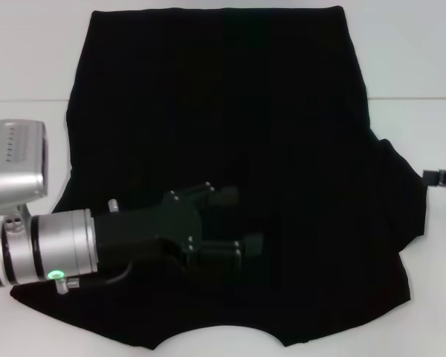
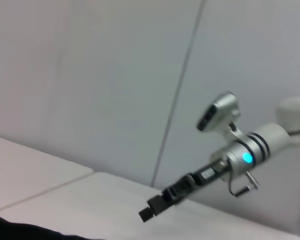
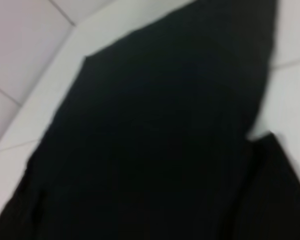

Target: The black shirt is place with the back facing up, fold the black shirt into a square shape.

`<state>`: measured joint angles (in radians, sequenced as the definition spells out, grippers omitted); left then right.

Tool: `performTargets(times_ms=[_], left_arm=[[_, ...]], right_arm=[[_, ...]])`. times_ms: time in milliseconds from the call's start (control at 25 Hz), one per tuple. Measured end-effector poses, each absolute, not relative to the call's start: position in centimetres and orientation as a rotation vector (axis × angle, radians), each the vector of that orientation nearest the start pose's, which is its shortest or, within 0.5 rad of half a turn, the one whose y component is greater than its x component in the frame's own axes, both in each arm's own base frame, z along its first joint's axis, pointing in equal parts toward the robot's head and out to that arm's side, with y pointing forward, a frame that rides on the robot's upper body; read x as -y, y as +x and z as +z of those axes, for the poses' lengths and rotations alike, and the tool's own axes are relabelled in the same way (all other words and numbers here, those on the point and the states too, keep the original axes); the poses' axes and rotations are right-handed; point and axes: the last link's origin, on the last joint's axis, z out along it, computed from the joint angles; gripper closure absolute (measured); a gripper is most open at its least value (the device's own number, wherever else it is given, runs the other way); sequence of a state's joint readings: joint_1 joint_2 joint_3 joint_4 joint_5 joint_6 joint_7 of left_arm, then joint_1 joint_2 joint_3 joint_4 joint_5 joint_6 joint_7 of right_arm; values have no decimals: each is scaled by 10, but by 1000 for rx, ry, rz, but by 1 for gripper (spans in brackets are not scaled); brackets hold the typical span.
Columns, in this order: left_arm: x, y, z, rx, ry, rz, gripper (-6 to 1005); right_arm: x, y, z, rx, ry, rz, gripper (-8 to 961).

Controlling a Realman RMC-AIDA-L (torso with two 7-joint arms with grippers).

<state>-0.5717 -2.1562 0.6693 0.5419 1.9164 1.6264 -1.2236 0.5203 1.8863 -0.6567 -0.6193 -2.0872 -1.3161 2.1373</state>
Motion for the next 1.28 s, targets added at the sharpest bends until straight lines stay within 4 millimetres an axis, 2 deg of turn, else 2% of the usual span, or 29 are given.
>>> performTargets(times_ms=[200,600,920,1280], left_arm=[[-310,-225,-49,378,-2861,-897,52],[-311,-229,-57,308,-2932,-750,51],[-314,-229,-59,309,-2925,-733,51],[-316,-230,-56,315,-2915,-729,52]], right_arm=[[-358,345,80,-1636,-2080,453,37],[-363,344,59,-1688,-2053,407,37],[-370,339,46,-1679,-2053,391,41],[-371,342,36,-1698,-2033,363,135]])
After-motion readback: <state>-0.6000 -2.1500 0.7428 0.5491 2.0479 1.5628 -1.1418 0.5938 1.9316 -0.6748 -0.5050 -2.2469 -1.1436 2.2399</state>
